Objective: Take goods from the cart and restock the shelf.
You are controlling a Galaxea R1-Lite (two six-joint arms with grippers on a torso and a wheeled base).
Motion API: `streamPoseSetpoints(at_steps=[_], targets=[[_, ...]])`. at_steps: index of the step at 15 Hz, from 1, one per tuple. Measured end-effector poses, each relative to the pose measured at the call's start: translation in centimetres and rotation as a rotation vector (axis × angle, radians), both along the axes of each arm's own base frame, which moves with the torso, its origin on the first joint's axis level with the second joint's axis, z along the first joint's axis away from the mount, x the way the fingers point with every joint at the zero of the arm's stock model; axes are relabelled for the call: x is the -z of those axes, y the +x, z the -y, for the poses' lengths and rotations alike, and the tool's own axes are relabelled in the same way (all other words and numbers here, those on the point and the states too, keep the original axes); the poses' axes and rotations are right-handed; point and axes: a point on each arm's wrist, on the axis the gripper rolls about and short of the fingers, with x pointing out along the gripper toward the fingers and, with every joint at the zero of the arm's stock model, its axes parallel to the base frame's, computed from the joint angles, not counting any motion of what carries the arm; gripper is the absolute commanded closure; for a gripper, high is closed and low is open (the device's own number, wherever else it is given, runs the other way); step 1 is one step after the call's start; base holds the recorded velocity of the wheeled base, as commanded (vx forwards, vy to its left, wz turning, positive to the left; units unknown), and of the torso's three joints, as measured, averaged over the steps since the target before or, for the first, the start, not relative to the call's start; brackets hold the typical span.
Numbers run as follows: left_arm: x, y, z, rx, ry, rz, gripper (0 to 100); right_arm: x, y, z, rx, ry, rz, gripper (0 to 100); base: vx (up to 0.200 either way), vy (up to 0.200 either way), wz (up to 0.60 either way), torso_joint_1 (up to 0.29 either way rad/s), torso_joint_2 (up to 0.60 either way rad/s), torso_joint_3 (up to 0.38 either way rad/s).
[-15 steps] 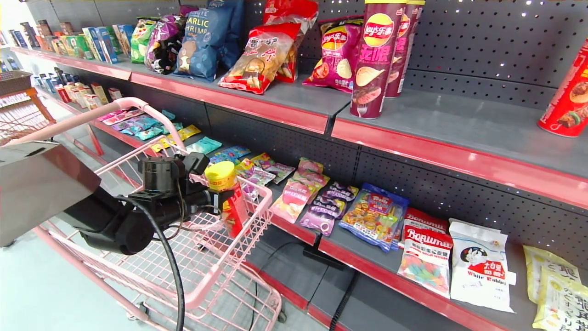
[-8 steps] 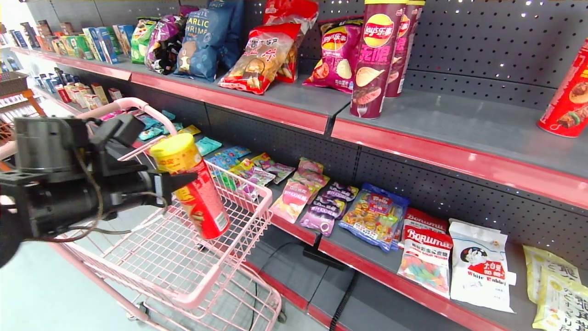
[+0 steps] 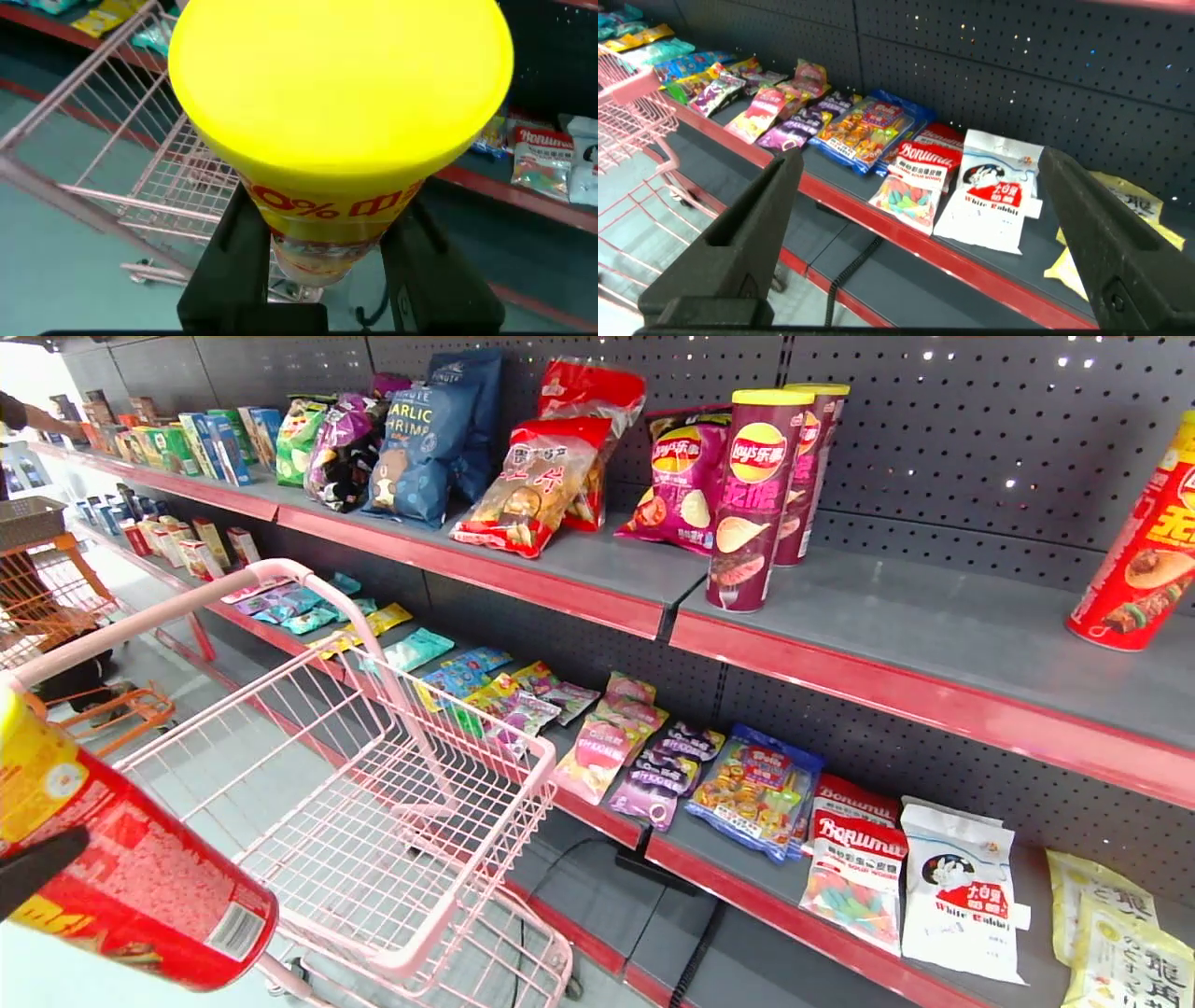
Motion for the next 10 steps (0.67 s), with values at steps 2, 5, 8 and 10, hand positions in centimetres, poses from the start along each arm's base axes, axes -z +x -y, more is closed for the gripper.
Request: streamPoseSetpoints(at_steps=[2,5,8,10], targets=[[0.6,-1.8,-0.4,-0.041,0.010,0.052,100,0.0,0.0,0.0,0.000,0.000,0.000,0,0.000,0.000,0.00,0.188,-0.54,-0.347],[0.9,-3.1,-0.7,-0.104,0.075,0.111,100,0.0,0.0,0.0,0.000,0.000,0.000,0,0.000,0.000,0.00,0.224,-0.56,-0.344],[1.1,-4.0,-0.9,-0.102,0.074,0.144,100,0.0,0.0,0.0,0.000,0.000,0.001,0,0.000,0.000,-0.40,0.241,-0.59,-0.359],[1.1,-4.4,-0.9,-0.101,0.070,0.164,100,0.0,0.0,0.0,0.000,0.000,0.002,0,0.000,0.000,-0.60,0.134,-0.38,-0.200]])
